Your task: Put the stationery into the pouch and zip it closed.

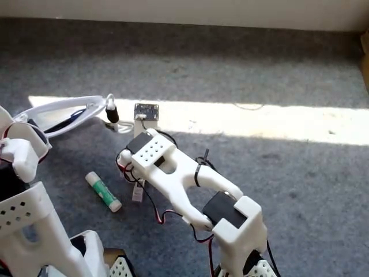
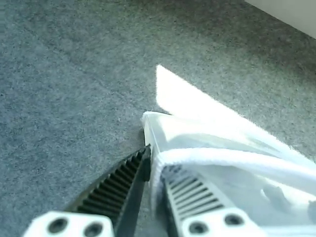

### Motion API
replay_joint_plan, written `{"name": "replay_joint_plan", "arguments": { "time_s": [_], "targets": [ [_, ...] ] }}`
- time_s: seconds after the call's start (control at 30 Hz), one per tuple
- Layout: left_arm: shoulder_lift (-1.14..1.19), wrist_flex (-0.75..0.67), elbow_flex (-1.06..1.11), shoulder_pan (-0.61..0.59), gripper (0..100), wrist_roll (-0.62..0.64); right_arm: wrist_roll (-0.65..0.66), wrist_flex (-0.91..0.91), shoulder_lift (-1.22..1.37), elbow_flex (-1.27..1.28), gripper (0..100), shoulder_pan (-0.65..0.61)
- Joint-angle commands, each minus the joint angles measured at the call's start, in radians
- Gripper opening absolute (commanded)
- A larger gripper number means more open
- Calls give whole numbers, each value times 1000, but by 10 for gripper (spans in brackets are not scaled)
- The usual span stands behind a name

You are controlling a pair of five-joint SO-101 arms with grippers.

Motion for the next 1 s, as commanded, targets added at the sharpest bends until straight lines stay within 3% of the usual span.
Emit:
{"name": "replay_joint_plan", "arguments": {
  "time_s": [0.0,0.37,0.57,0.87,0.97],
  "targets": [
    [-35,-26,-16,42,7,8,52,18,-139,-50,5,15],
    [-35,-26,-18,120,7,9,74,35,-389,76,5,25],
    [-33,-25,-25,176,7,8,186,28,-579,139,5,73],
    [-33,-25,-27,222,7,8,193,28,-837,205,5,102],
    [-33,-8,-28,222,7,8,261,28,-929,208,5,101]
  ]
}}
